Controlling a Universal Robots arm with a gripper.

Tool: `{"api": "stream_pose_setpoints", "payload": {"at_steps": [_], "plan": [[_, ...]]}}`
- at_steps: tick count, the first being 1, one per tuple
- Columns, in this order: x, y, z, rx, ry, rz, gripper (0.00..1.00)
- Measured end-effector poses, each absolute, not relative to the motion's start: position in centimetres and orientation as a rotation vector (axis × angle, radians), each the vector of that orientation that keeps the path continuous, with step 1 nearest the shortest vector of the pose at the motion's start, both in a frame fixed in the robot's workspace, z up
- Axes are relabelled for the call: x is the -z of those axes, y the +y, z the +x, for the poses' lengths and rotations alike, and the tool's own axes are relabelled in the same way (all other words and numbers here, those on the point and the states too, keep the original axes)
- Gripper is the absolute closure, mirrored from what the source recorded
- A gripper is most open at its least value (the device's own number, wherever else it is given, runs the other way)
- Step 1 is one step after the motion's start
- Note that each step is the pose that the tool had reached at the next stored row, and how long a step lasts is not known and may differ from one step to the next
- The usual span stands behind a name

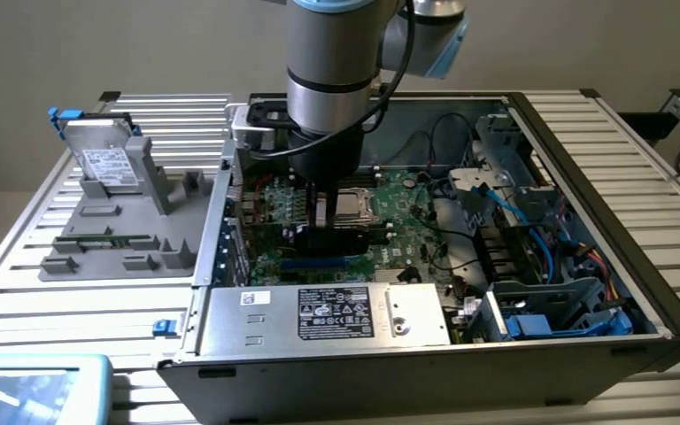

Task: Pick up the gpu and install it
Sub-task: 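Insert the gpu into the slot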

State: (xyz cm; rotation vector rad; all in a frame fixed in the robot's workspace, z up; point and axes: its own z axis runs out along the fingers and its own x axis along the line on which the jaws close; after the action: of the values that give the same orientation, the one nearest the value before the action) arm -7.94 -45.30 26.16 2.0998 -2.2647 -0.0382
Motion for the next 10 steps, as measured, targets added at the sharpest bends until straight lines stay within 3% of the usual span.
{"api": "stream_pose_setpoints", "payload": {"at_steps": [10], "plan": [[-26.12, -45.29, -7.95, 0.04, -2.264, 2.099, 0.72]]}}
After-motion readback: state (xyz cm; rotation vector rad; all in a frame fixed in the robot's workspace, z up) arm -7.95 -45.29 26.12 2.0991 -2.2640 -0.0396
